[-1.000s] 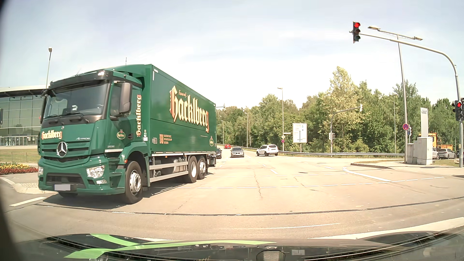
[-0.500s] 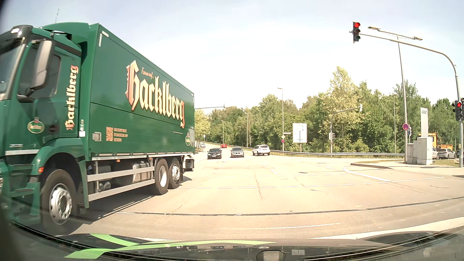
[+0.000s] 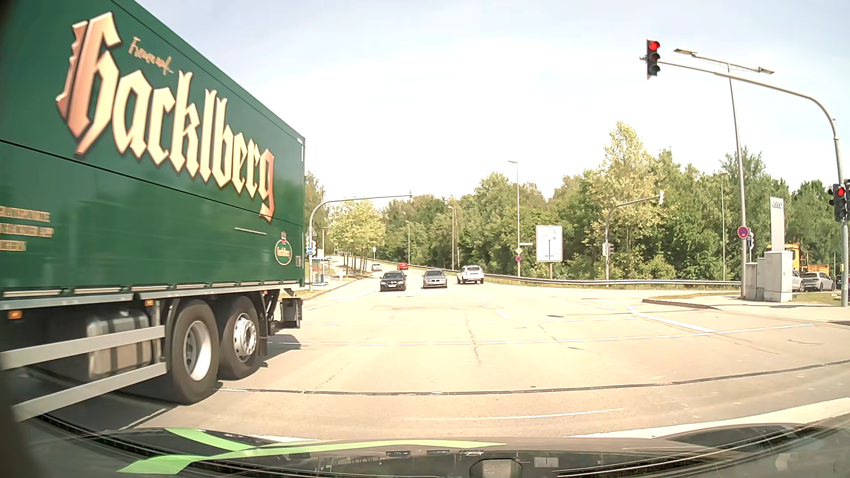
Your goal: Follow the waypoints while adhering to traffic rules and regulations
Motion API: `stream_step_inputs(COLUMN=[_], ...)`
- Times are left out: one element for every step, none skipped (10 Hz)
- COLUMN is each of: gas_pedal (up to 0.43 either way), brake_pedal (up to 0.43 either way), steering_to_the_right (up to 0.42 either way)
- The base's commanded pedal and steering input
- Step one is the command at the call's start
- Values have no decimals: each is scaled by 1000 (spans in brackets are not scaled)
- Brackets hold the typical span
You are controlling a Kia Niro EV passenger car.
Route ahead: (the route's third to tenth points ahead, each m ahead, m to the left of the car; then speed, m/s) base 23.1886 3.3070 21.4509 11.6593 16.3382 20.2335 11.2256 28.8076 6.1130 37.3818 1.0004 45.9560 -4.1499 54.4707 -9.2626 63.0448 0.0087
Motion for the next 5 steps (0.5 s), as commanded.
stream_step_inputs(gas_pedal=[0,0,0,0,0], brake_pedal=[220,220,220,220,220], steering_to_the_right=[8,8,8,8,8])
